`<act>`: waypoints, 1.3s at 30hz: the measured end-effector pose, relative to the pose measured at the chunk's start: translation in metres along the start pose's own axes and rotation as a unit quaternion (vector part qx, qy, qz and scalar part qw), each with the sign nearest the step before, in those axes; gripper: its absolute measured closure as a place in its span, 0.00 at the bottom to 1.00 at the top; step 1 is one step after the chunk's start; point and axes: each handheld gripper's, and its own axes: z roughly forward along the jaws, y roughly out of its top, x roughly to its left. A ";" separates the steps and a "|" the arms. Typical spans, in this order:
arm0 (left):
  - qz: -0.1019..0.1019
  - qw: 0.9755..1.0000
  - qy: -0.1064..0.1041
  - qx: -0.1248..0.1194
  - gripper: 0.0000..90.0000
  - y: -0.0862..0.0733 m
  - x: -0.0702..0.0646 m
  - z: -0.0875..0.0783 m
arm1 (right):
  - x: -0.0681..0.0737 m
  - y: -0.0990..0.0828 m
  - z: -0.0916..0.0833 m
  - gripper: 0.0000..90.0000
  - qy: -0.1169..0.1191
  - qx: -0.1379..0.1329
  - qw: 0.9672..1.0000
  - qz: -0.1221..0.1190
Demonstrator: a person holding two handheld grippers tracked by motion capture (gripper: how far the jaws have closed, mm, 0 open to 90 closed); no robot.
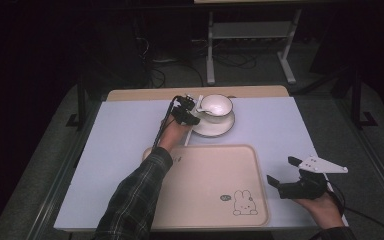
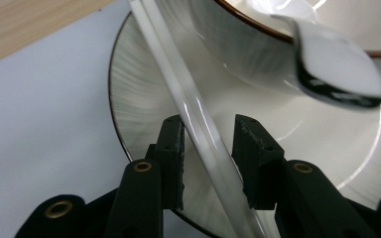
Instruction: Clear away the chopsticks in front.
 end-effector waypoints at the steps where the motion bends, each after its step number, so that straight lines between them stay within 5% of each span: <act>1: -0.003 1.000 0.000 -0.002 0.72 0.001 0.001 0.001 | 0.000 0.000 0.000 0.00 0.000 0.000 1.000 0.000; 18: -0.002 1.000 0.017 0.001 0.86 0.010 0.009 0.009 | 0.000 0.000 0.000 0.00 0.003 0.000 1.000 0.001; 23: -0.005 1.000 0.017 -0.002 0.80 0.010 0.012 0.007 | 0.000 0.000 0.000 0.00 0.003 0.000 1.000 0.002; 39: 0.002 0.999 -0.008 -0.032 0.62 -0.014 0.019 -0.049 | 0.001 0.000 0.000 0.00 0.003 0.000 1.000 0.002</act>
